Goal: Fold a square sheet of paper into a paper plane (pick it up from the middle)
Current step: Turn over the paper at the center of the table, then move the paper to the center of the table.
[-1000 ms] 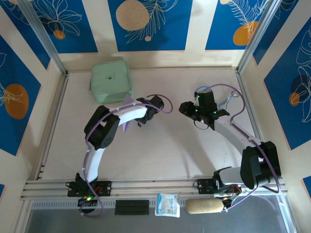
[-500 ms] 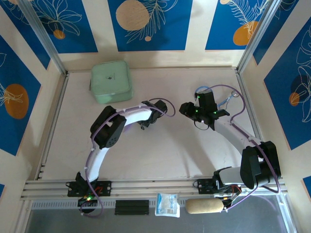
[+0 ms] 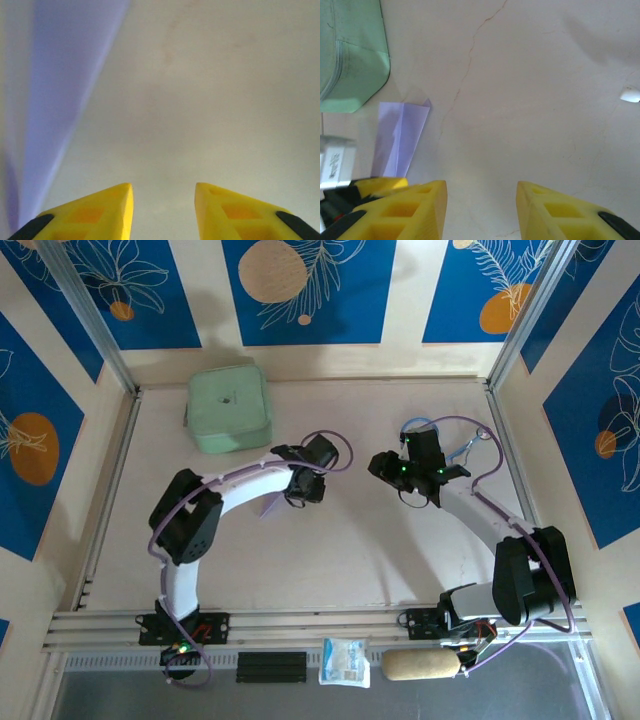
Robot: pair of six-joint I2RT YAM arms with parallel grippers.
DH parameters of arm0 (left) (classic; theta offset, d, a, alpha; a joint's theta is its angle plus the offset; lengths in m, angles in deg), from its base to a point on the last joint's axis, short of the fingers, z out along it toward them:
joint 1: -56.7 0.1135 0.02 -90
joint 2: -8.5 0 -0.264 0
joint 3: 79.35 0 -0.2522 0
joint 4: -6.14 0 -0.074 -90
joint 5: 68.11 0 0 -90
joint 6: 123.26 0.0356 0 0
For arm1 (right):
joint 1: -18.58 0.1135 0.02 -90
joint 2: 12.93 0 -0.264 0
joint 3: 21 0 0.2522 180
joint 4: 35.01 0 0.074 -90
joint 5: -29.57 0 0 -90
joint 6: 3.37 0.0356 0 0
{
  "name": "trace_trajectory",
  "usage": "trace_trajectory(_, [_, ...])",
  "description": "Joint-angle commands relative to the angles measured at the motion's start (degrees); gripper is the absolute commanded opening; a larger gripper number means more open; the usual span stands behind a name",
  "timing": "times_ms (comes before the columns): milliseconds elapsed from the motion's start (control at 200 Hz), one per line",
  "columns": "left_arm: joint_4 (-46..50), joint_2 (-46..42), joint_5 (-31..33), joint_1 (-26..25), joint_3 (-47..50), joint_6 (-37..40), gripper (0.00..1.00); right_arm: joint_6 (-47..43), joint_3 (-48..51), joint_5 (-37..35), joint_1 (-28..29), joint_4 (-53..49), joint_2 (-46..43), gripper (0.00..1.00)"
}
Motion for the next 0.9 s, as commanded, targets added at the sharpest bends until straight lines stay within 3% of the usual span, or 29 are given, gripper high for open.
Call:
trace_trajectory(0, [-7.35, -4.67, -12.89, -0.29, 4.77, -5.92, 0.38, 1.18, -0.01, 1.37, -0.41, 0.45, 0.91, 0.41])
trace_trajectory(160, [-8.65, -10.98, -12.59, 1.89, 8.85, -6.11, 0.39, 1.27, 0.26, 4.10, -0.44, 2.11, 1.58, 0.42])
trace_trajectory(350, [-13.70, -14.93, -14.42, 10.72, 17.87, -6.92, 0.35, 2.18, 1.00, 6.08, -0.12, 4.14, 2.30, 0.44])
trace_trajectory(575, [-18.46, -11.56, -18.58, 17.79, 21.78, -7.38, 0.24, 2.86, 0.19, 7.15, 0.73, 3.93, 4.41, 0.44])
trace_trajectory(895, [-18.04, -4.13, -17.01, 19.15, 18.35, -5.05, 0.15, 2.81, -1.14, 7.69, 1.31, 3.44, 6.49, 0.43])
